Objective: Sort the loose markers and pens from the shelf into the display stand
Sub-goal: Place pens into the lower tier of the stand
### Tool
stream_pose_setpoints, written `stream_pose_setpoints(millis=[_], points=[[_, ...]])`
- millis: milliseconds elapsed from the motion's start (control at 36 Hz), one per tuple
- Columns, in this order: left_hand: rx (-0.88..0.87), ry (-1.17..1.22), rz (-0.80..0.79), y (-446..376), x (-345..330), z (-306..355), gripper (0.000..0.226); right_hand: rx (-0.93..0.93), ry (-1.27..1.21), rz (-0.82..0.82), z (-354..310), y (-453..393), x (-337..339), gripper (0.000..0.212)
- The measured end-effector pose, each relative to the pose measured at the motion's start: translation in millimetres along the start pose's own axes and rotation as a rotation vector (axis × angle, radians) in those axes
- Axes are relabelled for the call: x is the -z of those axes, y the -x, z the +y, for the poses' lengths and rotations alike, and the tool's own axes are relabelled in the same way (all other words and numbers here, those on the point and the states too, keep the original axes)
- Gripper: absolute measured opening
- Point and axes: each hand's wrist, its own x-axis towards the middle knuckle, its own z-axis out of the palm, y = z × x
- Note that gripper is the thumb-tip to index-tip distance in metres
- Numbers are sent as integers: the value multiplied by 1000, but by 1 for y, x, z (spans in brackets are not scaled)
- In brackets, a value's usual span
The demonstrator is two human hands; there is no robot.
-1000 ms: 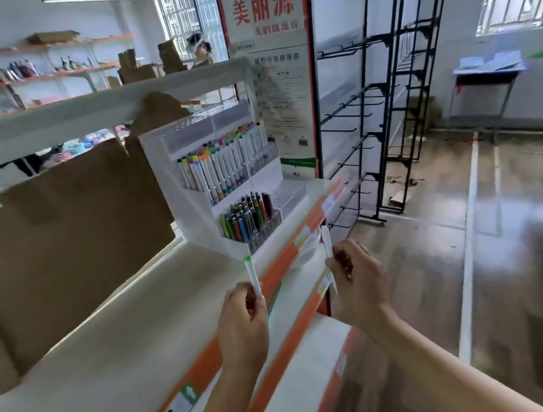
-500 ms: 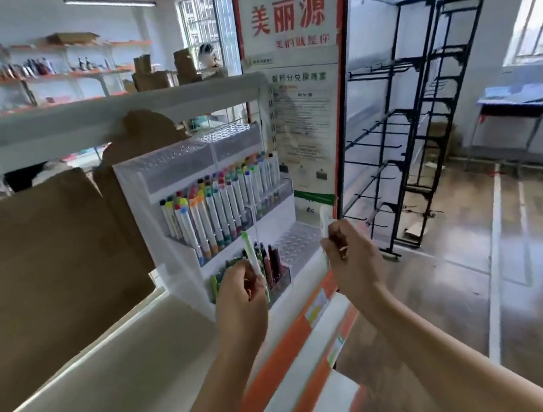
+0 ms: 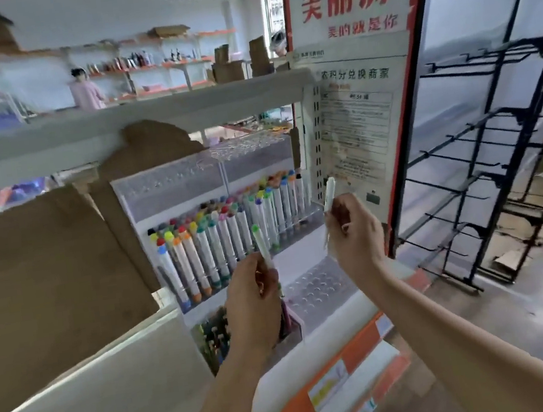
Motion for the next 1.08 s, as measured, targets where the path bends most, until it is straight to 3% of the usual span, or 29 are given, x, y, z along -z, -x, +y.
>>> stream_pose_setpoints(millis=[167, 361, 583, 1083], points=[[23, -126, 153, -12, -20, 16, 9, 85, -186, -120, 7, -42, -11, 17], [82, -196, 250, -12, -30, 21, 16, 201, -285, -300, 4, -60, -32, 6], [54, -199, 264, -17, -32, 19, 18, 281, -144, -434, 10, -62, -53, 10], [51, -189, 279, -23, -39, 19, 15, 295, -130, -453, 21, -67, -61, 9]])
